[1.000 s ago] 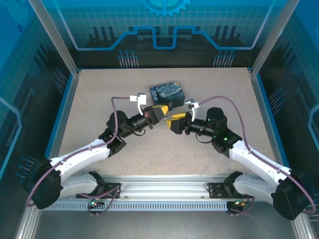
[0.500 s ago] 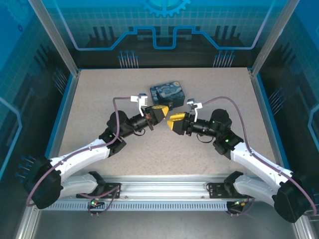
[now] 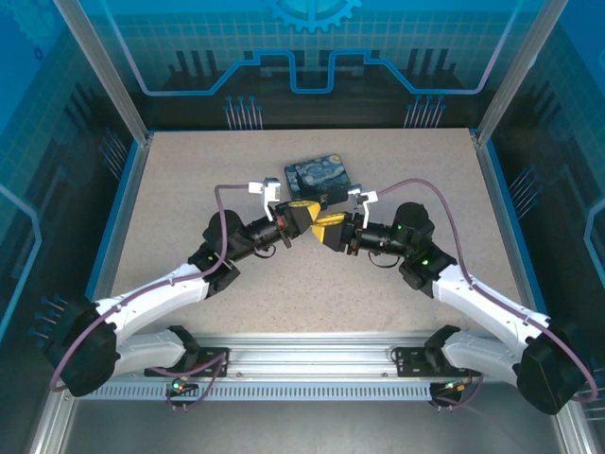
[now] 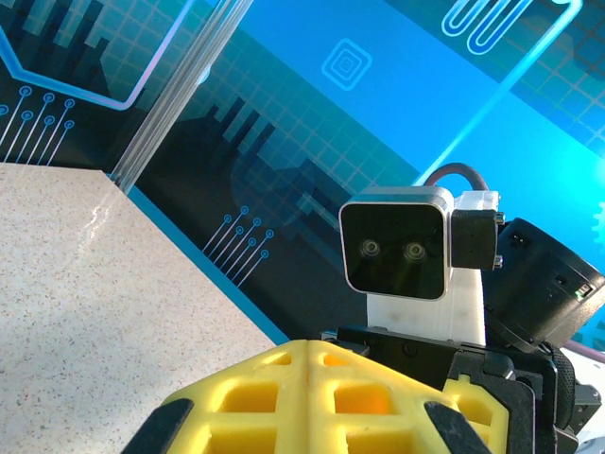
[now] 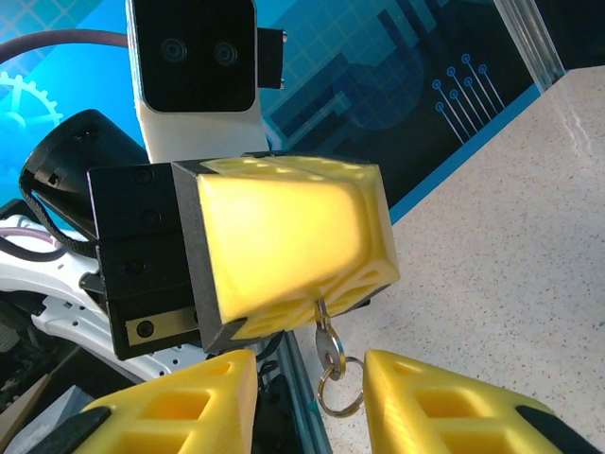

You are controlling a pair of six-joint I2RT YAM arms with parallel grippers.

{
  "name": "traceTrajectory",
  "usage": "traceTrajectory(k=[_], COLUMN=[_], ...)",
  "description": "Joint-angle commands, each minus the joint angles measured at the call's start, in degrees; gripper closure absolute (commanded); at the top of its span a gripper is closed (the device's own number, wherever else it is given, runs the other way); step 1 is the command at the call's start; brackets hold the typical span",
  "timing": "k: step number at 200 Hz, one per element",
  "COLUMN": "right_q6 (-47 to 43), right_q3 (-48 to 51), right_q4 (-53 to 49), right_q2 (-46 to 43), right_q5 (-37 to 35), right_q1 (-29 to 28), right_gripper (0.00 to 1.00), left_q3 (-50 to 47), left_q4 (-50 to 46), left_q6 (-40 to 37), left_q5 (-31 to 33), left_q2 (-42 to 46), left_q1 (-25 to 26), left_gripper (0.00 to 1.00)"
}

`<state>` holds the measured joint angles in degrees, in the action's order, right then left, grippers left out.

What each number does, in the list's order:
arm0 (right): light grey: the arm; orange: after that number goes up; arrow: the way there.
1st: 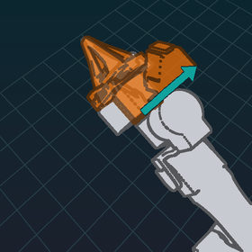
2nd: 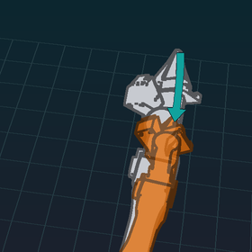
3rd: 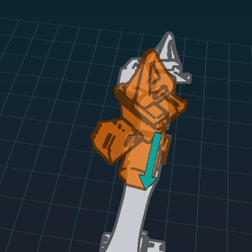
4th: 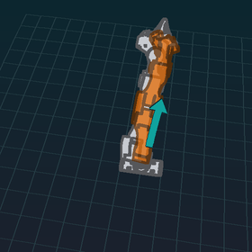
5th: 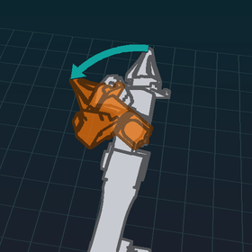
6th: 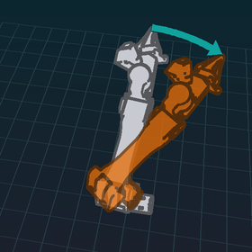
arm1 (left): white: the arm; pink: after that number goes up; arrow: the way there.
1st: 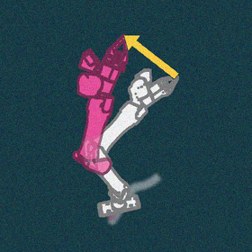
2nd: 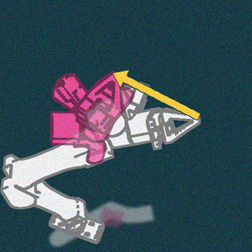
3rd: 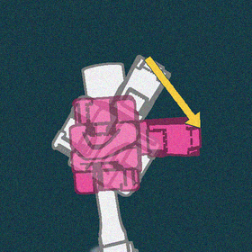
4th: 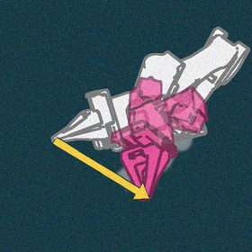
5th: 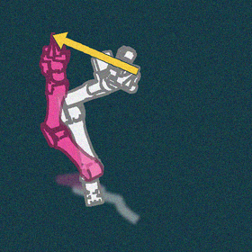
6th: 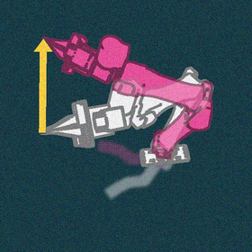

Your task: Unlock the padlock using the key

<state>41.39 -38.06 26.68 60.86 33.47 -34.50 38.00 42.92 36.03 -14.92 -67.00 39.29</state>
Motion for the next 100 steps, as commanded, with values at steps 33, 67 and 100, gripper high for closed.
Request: traceTrajectory(k=[33,67,100], right_q6=[0.05,-0.08,0.01], right_q3=[-2.02,-2.45,-2.76], right_q4=[1.24,1.03,0.94], right_q2=[0.4,1.14,1.37], right_q5=[0.27,0.45,0.01], right_q1=[-0.92,-1.37,-1.53], right_gripper=[0.76,0.81,0.85], left_q3=[1.36,1.2,1.17], left_q4=[3.03,3.59,3.9], left_q6=[0.27,0.72,0.89], left_q5=[-1.08,-1.17,-1.26], left_q2=[-0.53,-0.9,-0.95], left_q1=[0.38,0.44,0.43], left_gripper=[0.97,0.97,0.97])
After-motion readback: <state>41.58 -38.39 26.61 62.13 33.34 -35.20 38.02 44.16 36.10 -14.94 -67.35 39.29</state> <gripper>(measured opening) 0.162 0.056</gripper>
